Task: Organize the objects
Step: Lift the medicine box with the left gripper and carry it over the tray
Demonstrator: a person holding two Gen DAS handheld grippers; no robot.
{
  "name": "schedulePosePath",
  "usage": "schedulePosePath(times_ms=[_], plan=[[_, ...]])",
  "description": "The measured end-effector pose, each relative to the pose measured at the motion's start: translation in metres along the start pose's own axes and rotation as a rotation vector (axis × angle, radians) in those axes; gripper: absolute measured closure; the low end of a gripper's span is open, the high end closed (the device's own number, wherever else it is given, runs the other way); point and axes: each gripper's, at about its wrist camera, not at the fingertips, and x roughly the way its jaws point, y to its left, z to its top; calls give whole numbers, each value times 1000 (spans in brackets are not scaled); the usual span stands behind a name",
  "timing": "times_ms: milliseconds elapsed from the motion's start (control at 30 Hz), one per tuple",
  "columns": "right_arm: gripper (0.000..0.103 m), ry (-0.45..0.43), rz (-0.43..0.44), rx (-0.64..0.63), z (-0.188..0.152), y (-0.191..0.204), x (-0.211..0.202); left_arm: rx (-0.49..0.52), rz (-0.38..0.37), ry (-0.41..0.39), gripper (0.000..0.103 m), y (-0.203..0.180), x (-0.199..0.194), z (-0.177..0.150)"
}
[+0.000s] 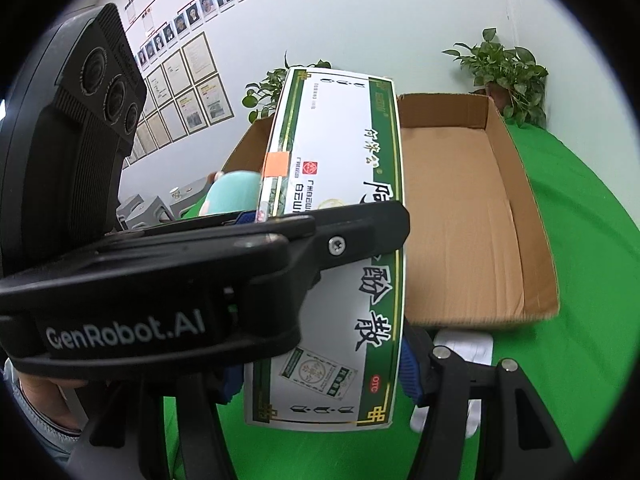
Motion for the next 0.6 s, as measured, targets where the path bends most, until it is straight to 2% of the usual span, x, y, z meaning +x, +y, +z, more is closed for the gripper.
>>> schedulePosePath(times_ms=[200,333,467,600], plan=[[44,45,14,31,16,-15,26,-20,2,52,51,25,37,27],[44,110,97,97,22,-37,53,-28,45,84,52,42,66,32],[44,143,90,106,23,-48,72,-69,40,118,52,61,94,35],[44,162,120,140,22,-59,81,-82,40,140,52,76,117,36]])
